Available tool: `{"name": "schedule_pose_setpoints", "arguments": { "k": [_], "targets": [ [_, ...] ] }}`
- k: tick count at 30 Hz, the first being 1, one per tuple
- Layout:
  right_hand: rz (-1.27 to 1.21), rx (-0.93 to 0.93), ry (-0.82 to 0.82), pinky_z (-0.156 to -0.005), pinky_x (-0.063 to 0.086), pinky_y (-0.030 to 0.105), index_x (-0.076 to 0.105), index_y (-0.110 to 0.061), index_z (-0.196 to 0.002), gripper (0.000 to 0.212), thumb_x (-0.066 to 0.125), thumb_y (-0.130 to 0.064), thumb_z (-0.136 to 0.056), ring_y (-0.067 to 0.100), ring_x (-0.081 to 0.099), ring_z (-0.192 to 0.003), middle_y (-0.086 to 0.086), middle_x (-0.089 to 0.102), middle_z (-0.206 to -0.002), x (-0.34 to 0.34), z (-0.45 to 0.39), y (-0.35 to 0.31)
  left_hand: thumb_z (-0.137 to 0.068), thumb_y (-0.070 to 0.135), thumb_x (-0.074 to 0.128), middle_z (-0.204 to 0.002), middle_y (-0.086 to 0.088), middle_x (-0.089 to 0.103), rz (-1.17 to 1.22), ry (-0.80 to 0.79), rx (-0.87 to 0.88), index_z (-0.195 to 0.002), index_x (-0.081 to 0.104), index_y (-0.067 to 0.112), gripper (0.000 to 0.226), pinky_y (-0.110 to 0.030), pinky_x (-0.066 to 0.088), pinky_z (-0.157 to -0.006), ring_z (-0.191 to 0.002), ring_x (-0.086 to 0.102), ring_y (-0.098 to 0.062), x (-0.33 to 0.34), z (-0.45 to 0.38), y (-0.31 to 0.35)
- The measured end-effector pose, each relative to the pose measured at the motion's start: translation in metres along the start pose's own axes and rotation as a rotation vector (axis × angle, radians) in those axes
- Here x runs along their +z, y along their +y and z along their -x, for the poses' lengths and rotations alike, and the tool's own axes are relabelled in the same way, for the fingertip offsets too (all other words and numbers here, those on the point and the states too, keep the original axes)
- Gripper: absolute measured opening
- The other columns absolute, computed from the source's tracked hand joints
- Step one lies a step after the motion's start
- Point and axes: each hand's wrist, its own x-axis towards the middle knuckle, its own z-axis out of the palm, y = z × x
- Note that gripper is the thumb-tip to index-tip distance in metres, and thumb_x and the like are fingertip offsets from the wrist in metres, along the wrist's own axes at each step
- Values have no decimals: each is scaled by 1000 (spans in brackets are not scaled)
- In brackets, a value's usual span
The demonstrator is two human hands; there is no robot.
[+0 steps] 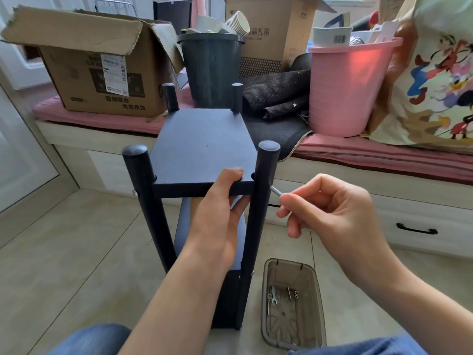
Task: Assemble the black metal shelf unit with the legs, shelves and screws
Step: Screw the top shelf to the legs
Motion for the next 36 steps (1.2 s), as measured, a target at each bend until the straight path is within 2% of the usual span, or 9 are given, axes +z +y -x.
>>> {"name": "schedule_pose_setpoints", "arguments": {
  "k": [3,7,13,21,25,27,31,34,36],
  "targets": [
    [-21,-12,5,-48,49,26,59,7,-74,17,69,-5,-81,19,56,-43,17,68,-65,2,-2,-1,-89,11,67,-78,2,62,-12,-10,-1,-97,61,10,11,-24,59,-75,-84,68,-14,0,0,1],
    [12,-23,-23,-51,50,28,55,6,-74,18,67,0,-85,20,56,-45,17,68,-65,6,-3,5,-89,11,67,-88,-3,61,-23,-6,13,-106,59,9,19,-26,60,-80,-91,67,-18,-1,0,0],
    [-4,-19,-20,-53,51,29,54,9,-77,18,67,1,-87,20,55,-46,17,67,-66,12,-10,7,-89,11,66,-84,-2,62,-44,-23,1,-99,61,9,11,-22,58,-74,-82,67,-13,-1,1,2],
    [22,-28,-20,-49,45,29,58,3,-77,15,67,-2,-87,20,49,-43,14,67,-63,14,-12,6,-89,12,66,-85,-4,61,-61,-31,7,-98,61,9,10,-25,59,-78,-87,67,-16,-4,1,2],
    [67,-51,3,-44,39,27,58,-1,-77,17,67,-8,-89,17,42,-38,10,60,-52,12,-14,5,-89,12,66,-82,-1,60,-44,-40,6,-96,59,10,9,-25,58,-78,-87,65,-15,-4,0,1],
    [65,-64,16,-44,39,23,58,-1,-78,16,67,-8,-90,17,42,-38,10,58,-50,13,-14,6,-89,12,66,-83,-1,60,-38,-40,11,-100,59,9,13,-25,58,-78,-88,65,-15,-4,0,0],
    [97,-74,-35,-53,50,27,61,-1,-81,10,67,-4,-89,20,55,-46,13,67,-62,13,-13,6,-88,14,70,-90,-3,62,-48,-34,16,-107,59,9,23,-26,58,-79,-92,67,-17,-6,-1,0],
    [72,-44,-54,-59,54,28,63,0,-84,5,67,0,-87,21,62,-52,13,71,-69,8,-11,5,-73,21,77,-100,-5,63,-23,-20,10,-120,60,9,51,-28,58,-79,-97,69,-19,-7,-2,1],
    [42,-36,-59,-60,55,26,64,1,-86,4,66,3,-87,20,64,-55,13,72,-72,6,-10,5,-70,21,76,-100,-6,63,-16,-17,9,-119,60,9,53,-27,58,-78,-97,69,-18,-6,-3,2]
  ]
}}
